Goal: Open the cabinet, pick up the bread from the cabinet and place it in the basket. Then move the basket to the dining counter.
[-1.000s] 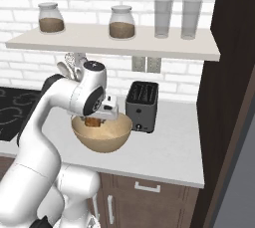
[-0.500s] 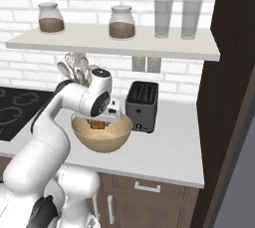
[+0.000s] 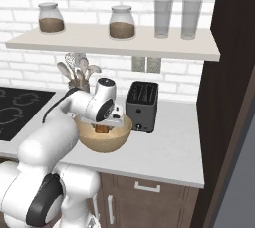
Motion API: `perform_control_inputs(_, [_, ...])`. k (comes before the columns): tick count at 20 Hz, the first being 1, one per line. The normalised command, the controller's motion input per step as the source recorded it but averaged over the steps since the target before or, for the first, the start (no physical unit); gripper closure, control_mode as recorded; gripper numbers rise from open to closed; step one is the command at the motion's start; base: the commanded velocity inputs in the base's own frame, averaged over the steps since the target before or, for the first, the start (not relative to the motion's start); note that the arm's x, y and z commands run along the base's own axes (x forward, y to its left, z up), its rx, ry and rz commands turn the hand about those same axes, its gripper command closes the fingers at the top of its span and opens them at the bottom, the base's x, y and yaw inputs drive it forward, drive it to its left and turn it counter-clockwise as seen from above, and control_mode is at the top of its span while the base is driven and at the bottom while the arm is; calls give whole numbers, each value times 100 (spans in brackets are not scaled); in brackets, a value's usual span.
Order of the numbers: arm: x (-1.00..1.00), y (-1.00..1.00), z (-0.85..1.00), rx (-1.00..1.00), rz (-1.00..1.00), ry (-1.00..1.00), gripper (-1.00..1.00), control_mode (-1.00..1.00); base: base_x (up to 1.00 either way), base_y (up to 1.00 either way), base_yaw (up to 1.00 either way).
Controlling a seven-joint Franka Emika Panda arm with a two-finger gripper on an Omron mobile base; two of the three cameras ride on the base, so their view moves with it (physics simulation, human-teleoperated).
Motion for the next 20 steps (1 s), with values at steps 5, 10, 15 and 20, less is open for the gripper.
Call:
perform_control_inputs(5, [21, 0, -43, 0, 0, 4, 100, -100, 0, 0, 0])
perform_control_inputs(10, [23, 0, -36, 0, 0, 10, 100, -100, 0, 0, 0])
perform_control_inputs(15, [19, 0, -21, 0, 0, 4, 100, -100, 0, 0, 0])
perform_control_inputs(20, [6, 0, -5, 0, 0, 0, -100, -100, 0, 0, 0])
